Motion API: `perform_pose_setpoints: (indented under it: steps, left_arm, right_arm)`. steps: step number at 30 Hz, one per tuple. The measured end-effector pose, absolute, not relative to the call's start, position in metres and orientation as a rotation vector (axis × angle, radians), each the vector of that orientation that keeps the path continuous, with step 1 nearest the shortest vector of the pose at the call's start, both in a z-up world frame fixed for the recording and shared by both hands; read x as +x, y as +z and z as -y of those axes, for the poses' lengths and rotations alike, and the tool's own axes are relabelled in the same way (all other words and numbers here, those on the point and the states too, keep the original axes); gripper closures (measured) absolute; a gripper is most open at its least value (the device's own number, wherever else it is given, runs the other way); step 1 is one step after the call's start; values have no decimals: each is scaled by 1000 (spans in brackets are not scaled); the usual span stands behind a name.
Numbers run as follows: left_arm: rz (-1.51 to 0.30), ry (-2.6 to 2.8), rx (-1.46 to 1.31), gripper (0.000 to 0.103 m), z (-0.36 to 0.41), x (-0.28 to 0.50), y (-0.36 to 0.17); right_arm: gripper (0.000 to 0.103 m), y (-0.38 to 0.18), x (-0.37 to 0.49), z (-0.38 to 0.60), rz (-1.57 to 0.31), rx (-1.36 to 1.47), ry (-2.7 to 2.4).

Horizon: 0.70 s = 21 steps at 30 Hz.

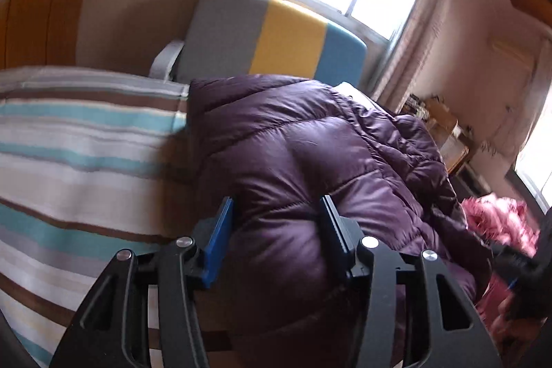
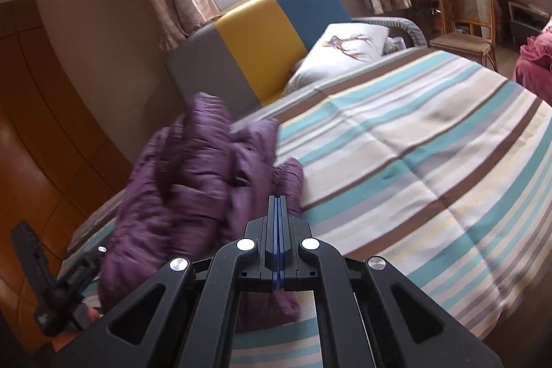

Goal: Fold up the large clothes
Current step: 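Press the folded jacket down with the left tool while the right tool holds its edge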

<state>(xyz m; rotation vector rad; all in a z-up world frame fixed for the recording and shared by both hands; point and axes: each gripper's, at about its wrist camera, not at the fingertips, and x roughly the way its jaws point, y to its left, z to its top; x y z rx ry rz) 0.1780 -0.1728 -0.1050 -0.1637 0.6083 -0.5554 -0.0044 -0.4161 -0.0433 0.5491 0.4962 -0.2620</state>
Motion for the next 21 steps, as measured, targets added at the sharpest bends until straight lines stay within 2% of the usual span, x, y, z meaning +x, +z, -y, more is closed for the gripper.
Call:
perform_pose_setpoints:
  steps: [7, 12, 16, 21]
  left_arm:
    - [-601, -533, -58, 53, 202, 171, -98]
    - [-593, -503, 4, 53, 203, 170, -88]
    - [-595, -502, 18, 52, 207, 173, -86]
    - [-587, -523, 62, 49, 212, 174, -91]
  right_arm:
    - [103, -5, 36, 391, -491, 427, -159]
    - [103, 5, 93, 371, -610, 298, -117]
    - [103, -9, 121, 376, -670, 219, -202]
    - [103, -51, 126, 407, -720, 331, -261]
